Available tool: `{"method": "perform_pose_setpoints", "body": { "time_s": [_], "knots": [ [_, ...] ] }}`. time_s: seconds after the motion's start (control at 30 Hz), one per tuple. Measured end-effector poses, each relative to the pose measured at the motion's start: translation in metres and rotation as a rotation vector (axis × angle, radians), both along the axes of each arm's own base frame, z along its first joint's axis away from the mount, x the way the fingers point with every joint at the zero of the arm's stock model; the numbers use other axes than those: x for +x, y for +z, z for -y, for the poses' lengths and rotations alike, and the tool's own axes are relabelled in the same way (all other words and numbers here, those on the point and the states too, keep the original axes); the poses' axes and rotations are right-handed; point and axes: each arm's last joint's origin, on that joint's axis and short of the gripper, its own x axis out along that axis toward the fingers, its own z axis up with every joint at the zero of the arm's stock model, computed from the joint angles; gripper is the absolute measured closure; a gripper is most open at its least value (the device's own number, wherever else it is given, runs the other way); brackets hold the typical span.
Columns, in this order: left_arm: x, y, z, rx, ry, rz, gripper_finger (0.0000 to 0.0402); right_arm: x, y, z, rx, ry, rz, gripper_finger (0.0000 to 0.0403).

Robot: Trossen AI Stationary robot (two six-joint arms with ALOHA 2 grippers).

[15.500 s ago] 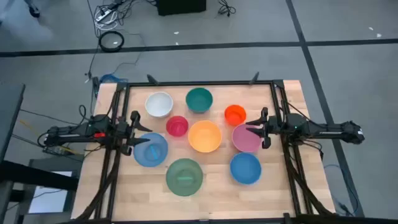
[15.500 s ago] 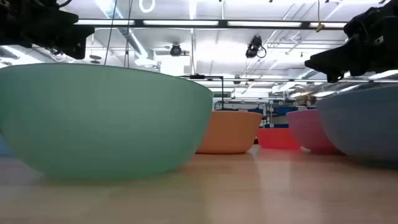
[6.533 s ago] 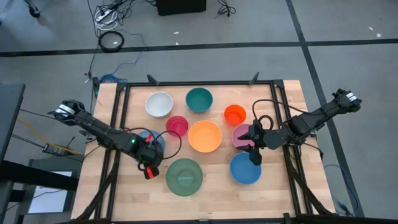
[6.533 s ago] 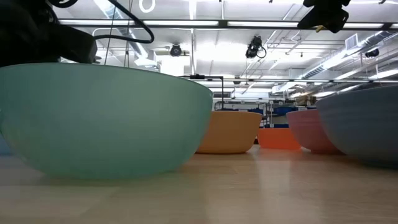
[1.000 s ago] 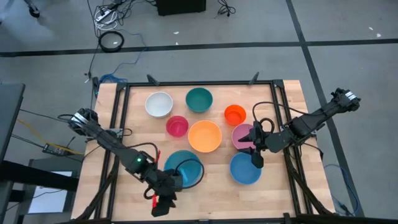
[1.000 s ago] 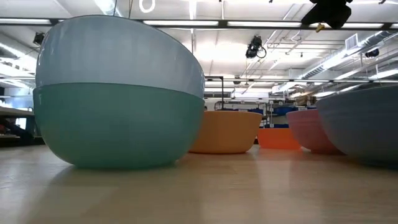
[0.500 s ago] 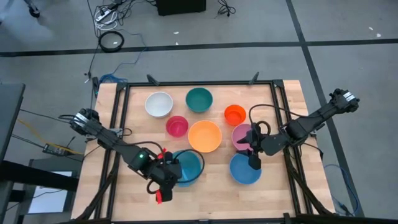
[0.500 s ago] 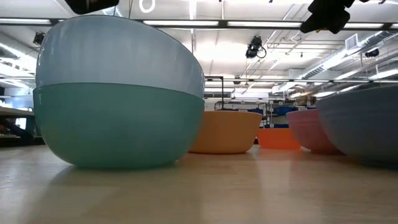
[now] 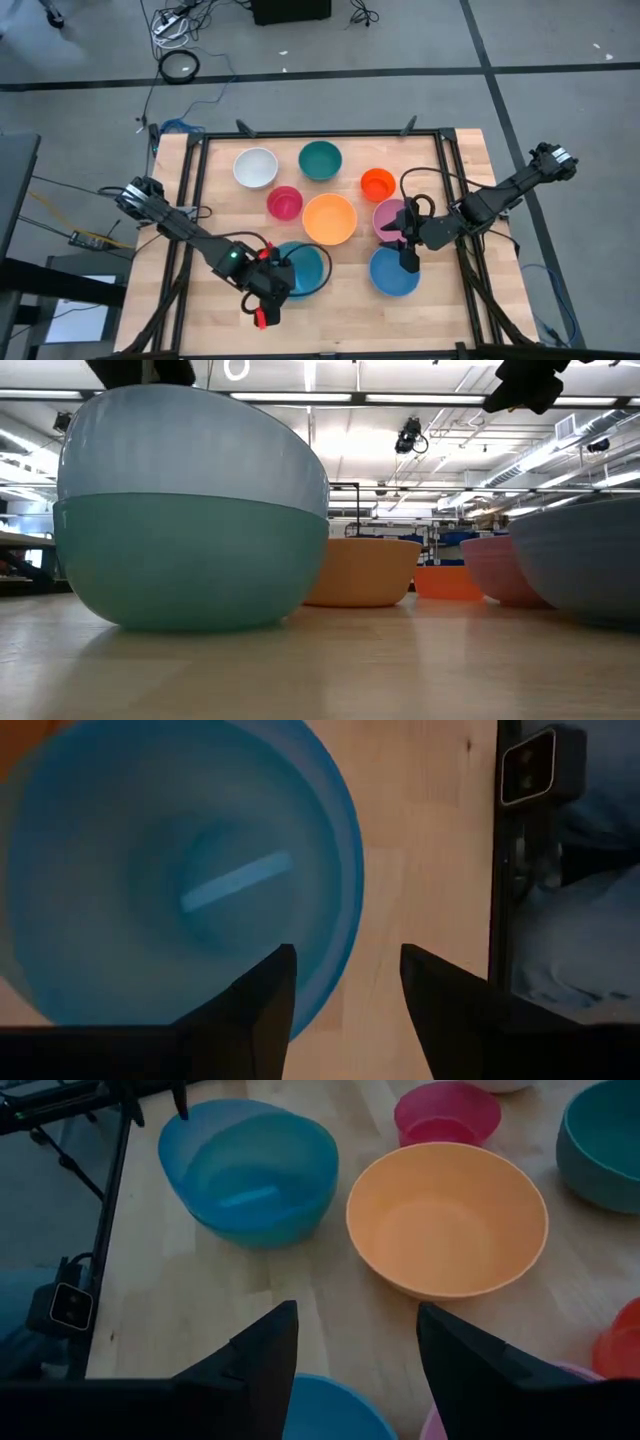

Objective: Nest bowls inside each other
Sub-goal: Stack the light blue bowl on top of the the light green bowl

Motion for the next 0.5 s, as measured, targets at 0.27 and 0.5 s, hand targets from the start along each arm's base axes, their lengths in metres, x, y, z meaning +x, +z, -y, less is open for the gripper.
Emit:
{"method": "perform_pose_setpoints", "body": {
  "time_s": [0.27,0.5],
  "knots": [
    [0.0039,-0.0072,0.0025,0.018,-0.026,-0.008,0.0213,0.0,0.0,-0.0001,0.002,0.003,-0.001,0.0209],
    [0.0052,-0.0089,0.0015,0.057,-0.003,0.009,0.022,0.0,-0.0001,-0.0001,0.002,0.003,-0.002,0.0209]
  ]
}}
